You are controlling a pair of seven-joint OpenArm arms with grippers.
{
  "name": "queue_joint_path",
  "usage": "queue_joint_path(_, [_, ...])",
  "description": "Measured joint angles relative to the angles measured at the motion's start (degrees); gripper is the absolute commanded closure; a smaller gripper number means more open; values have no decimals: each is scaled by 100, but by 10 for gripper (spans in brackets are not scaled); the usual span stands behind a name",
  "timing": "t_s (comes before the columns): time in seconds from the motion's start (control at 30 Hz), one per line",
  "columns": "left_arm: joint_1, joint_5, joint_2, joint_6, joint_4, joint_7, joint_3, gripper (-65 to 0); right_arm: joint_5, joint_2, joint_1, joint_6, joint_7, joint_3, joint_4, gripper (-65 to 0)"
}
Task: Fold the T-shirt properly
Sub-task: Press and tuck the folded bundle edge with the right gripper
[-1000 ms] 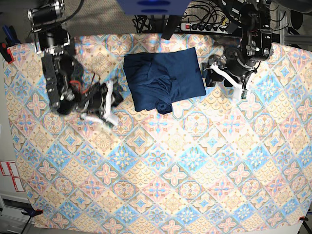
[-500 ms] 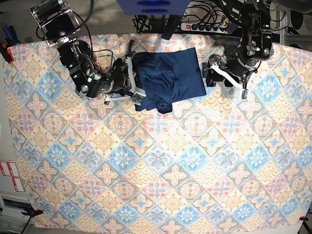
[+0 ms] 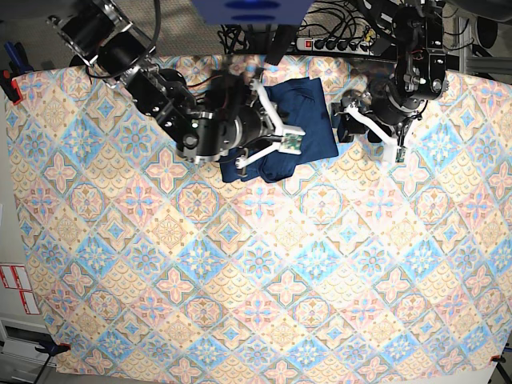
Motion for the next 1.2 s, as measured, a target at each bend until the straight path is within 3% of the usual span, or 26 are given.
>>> queue_joint_path(0.1, [0,-2,-4,0,0,0,0,-393,-79,-15,256,-31,-4,-55,-186,-90])
queue_joint_path(0.33, [17,-15,-13,2,0,2,0,-393,-87,-13,291,-46,341,1058,-232,-90])
queue_joint_path(0.47, [22,2,-15,0,0,11,15,-393,-98,-15,308,-48,433,1322,-680,-90])
queue_joint_path(0.6, [20,4,-48,0,-4,44,22,-393,-98,0,448,-26,422,1303,-1292,-90])
queue_joint_path(0.8, [0,28,-52,13,-7,39,94,-393,-81,-31,654,-59,1032,1316,-1878,-90])
queue_joint_path(1.03, [-116,7,-33,-15,-9,11,326,-393,-107,-592,634,-50,1080,1290,-2551,-90])
queue_joint_path(1.2, [-125,24,-57,0,-11,44,286,-393,-109,-774,673,-66,1102,839,-2540,-90])
